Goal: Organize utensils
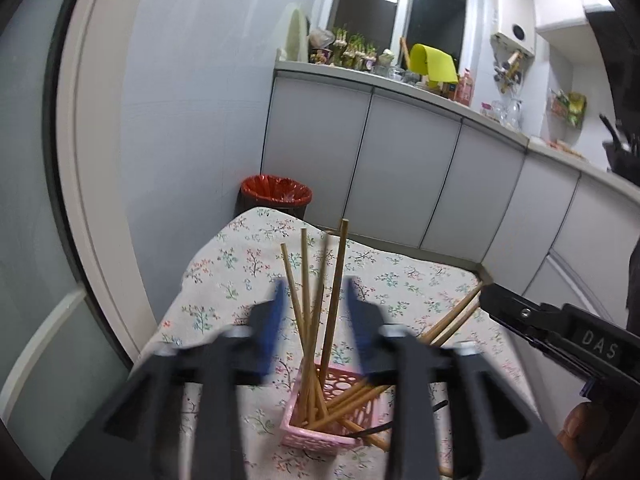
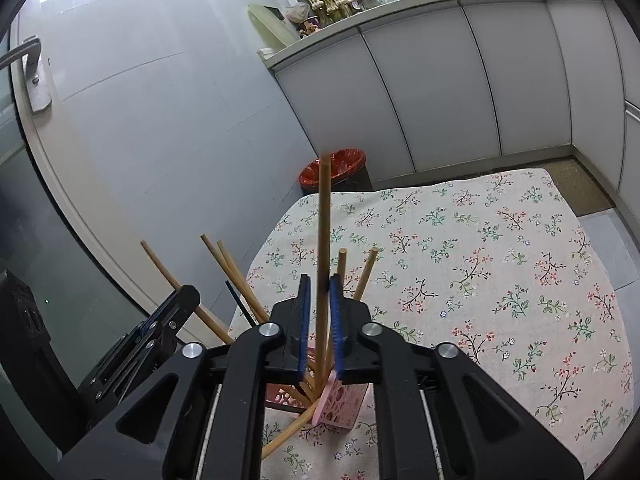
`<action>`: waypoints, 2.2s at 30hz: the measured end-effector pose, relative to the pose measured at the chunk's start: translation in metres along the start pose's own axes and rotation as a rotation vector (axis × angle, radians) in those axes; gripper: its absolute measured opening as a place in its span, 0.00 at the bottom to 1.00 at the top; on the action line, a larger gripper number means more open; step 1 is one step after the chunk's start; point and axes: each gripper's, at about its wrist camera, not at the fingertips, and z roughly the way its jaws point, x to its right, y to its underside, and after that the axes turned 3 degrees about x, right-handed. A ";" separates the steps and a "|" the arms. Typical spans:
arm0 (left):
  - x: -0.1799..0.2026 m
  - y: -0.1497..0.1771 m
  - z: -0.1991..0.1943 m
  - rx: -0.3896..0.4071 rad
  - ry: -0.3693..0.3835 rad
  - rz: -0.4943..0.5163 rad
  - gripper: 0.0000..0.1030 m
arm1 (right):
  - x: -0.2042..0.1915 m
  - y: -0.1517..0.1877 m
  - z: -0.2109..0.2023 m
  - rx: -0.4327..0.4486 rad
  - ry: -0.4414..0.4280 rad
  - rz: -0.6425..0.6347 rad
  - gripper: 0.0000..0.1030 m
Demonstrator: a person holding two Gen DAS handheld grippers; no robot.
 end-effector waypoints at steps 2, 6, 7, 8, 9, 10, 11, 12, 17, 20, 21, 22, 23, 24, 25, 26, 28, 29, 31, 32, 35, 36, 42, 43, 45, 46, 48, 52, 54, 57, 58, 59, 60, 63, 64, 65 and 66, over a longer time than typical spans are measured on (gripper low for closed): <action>-0.002 -0.005 -0.006 -0.005 0.006 -0.017 0.44 | 0.005 -0.003 -0.006 0.008 -0.021 0.034 0.25; -0.008 -0.007 -0.020 -0.059 0.001 -0.016 0.56 | 0.014 -0.008 -0.020 0.011 -0.035 0.075 0.27; -0.009 -0.006 -0.024 -0.075 -0.005 -0.014 0.58 | 0.017 -0.008 -0.026 0.012 -0.027 0.082 0.30; -0.010 -0.004 -0.029 -0.094 -0.013 -0.010 0.61 | 0.020 -0.008 -0.030 0.010 -0.021 0.090 0.33; -0.010 -0.001 -0.034 -0.110 -0.023 -0.003 0.64 | 0.025 -0.008 -0.037 0.005 -0.017 0.102 0.34; -0.009 0.001 -0.038 -0.118 -0.031 0.003 0.65 | 0.028 -0.006 -0.043 -0.001 -0.011 0.111 0.37; -0.007 0.004 -0.045 -0.128 -0.041 0.016 0.69 | 0.032 -0.004 -0.048 -0.008 -0.003 0.114 0.41; -0.005 0.006 -0.051 -0.138 -0.049 0.028 0.73 | 0.035 -0.004 -0.054 -0.015 0.010 0.112 0.43; 0.008 0.023 -0.078 -0.201 -0.046 0.050 0.85 | 0.046 0.003 -0.094 -0.009 0.124 0.096 0.60; 0.020 0.033 -0.093 -0.235 -0.052 0.077 0.92 | 0.047 0.010 -0.114 -0.015 0.173 0.089 0.75; 0.025 0.037 -0.099 -0.244 -0.058 0.092 0.92 | 0.046 0.013 -0.121 -0.017 0.196 0.080 0.83; 0.029 0.039 -0.102 -0.249 -0.064 0.105 0.92 | 0.044 0.018 -0.130 -0.020 0.229 0.067 0.89; 0.034 0.042 -0.107 -0.255 -0.070 0.126 0.93 | 0.042 0.020 -0.135 -0.024 0.245 0.059 0.92; 0.038 0.044 -0.112 -0.255 -0.076 0.143 0.93 | 0.041 0.022 -0.139 -0.031 0.256 0.055 0.94; 0.041 0.045 -0.116 -0.252 -0.079 0.151 0.93 | 0.040 0.026 -0.145 -0.042 0.268 0.049 0.93; 0.043 0.047 -0.121 -0.247 -0.080 0.160 0.93 | 0.039 0.030 -0.150 -0.052 0.275 0.041 0.93; 0.046 0.051 -0.130 -0.236 -0.080 0.159 0.93 | 0.035 0.038 -0.158 -0.071 0.297 0.011 0.93; 0.047 0.052 -0.134 -0.234 -0.079 0.159 0.93 | 0.034 0.042 -0.161 -0.079 0.308 -0.007 0.93; 0.049 0.053 -0.139 -0.232 -0.078 0.166 0.93 | 0.031 0.052 -0.165 -0.095 0.338 -0.047 0.93; 0.049 0.054 -0.141 -0.228 -0.087 0.173 0.93 | 0.029 0.055 -0.168 -0.096 0.347 -0.061 0.93; 0.049 0.056 -0.143 -0.227 -0.106 0.166 0.93 | 0.023 0.059 -0.174 -0.089 0.365 -0.107 0.93; 0.049 0.057 -0.144 -0.229 -0.105 0.161 0.93 | 0.022 0.060 -0.176 -0.086 0.371 -0.118 0.93; 0.052 0.061 -0.145 -0.235 -0.100 0.166 0.93 | 0.018 0.068 -0.177 -0.092 0.418 -0.187 0.93; 0.052 0.062 -0.146 -0.235 -0.099 0.166 0.93 | 0.017 0.069 -0.176 -0.094 0.420 -0.198 0.93; 0.054 0.061 -0.147 -0.232 -0.096 0.166 0.93 | 0.017 0.071 -0.176 -0.100 0.424 -0.207 0.93; 0.054 0.062 -0.148 -0.230 -0.096 0.168 0.93 | 0.017 0.072 -0.175 -0.105 0.423 -0.206 0.93; 0.055 0.062 -0.149 -0.229 -0.093 0.173 0.93 | 0.018 0.073 -0.175 -0.109 0.421 -0.201 0.93; 0.055 0.064 -0.148 -0.233 -0.096 0.173 0.93 | 0.018 0.073 -0.174 -0.115 0.421 -0.193 0.93; 0.054 0.063 -0.148 -0.234 -0.096 0.168 0.93 | 0.017 0.075 -0.174 -0.116 0.418 -0.193 0.93; 0.055 0.063 -0.149 -0.229 -0.100 0.169 0.93 | 0.017 0.075 -0.173 -0.121 0.419 -0.193 0.93; 0.056 0.063 -0.149 -0.230 -0.100 0.169 0.93 | 0.017 0.076 -0.173 -0.121 0.420 -0.192 0.93; 0.056 0.063 -0.149 -0.230 -0.099 0.168 0.93 | 0.017 0.075 -0.173 -0.120 0.420 -0.191 0.93; 0.055 0.063 -0.149 -0.231 -0.097 0.165 0.93 | 0.017 0.075 -0.174 -0.117 0.420 -0.191 0.93; 0.054 0.063 -0.147 -0.235 -0.094 0.157 0.93 | 0.017 0.073 -0.176 -0.108 0.421 -0.189 0.93; 0.053 0.063 -0.147 -0.236 -0.094 0.157 0.93 | 0.017 0.073 -0.176 -0.105 0.421 -0.188 0.93; 0.053 0.063 -0.147 -0.236 -0.095 0.157 0.93 | 0.017 0.072 -0.176 -0.103 0.421 -0.187 0.93; 0.054 0.063 -0.147 -0.235 -0.097 0.159 0.93 | 0.018 0.072 -0.176 -0.102 0.421 -0.186 0.93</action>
